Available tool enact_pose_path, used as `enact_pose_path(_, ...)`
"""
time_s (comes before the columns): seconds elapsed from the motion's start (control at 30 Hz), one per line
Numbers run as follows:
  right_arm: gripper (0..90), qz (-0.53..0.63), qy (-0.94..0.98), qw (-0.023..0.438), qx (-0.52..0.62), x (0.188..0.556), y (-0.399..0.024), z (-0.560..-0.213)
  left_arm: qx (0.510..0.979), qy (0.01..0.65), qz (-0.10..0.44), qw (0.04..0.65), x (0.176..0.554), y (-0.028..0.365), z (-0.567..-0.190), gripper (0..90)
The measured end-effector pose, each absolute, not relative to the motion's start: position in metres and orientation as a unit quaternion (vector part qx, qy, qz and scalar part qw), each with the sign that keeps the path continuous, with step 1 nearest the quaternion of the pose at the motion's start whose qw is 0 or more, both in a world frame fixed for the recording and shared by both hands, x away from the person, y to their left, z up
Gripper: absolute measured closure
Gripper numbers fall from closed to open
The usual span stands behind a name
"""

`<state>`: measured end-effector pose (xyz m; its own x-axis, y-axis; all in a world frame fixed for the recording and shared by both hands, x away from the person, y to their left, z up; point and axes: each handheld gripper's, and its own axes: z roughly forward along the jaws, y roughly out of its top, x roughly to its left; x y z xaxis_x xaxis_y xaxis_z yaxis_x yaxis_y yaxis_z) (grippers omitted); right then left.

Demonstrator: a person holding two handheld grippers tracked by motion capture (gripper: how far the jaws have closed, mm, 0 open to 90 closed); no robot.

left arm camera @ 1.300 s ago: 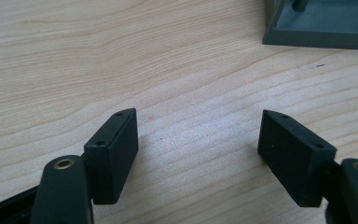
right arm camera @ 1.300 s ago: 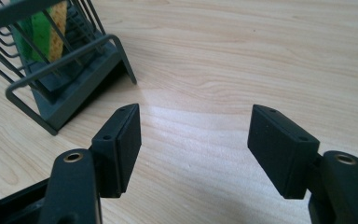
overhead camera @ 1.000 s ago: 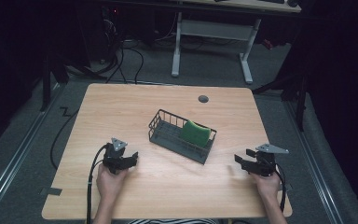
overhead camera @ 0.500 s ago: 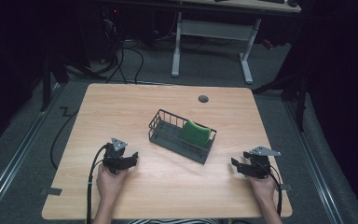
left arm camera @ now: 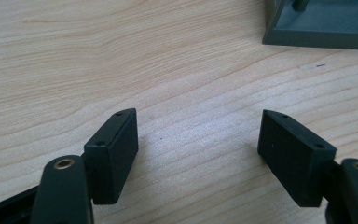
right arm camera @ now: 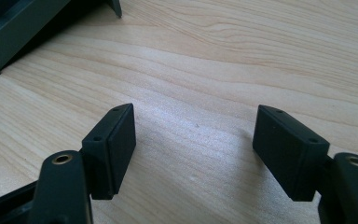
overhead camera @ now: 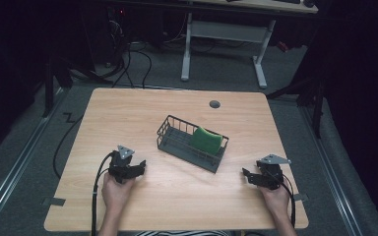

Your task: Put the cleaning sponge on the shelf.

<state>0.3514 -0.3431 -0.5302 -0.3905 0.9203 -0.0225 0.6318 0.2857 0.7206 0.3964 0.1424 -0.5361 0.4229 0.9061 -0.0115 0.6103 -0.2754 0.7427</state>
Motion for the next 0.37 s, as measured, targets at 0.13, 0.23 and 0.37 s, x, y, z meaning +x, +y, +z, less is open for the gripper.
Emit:
enact_pose_path(0.13, 27.7, 0.319, 0.768, 0.224, 0.508, 0.3515, -0.3433, -0.5303, 0.769, 0.493, 0.215, 0.346, 0.3963, 0.1423, -0.5362, 29.2)
enact_pose_path(0.23, 27.6, 0.319, 0.767, 0.225, 0.509, 0.3514, -0.3431, -0.5304, 0.769, 0.493, 0.214, 0.346, 0.3962, 0.1423, -0.5361, 29.2)
enact_pose_path(0.37, 27.2, 0.319, 0.767, 0.225, 0.509, 0.3513, -0.343, -0.5305, 0.769, 0.493, 0.214, 0.345, 0.3962, 0.1423, -0.5361, 29.3)
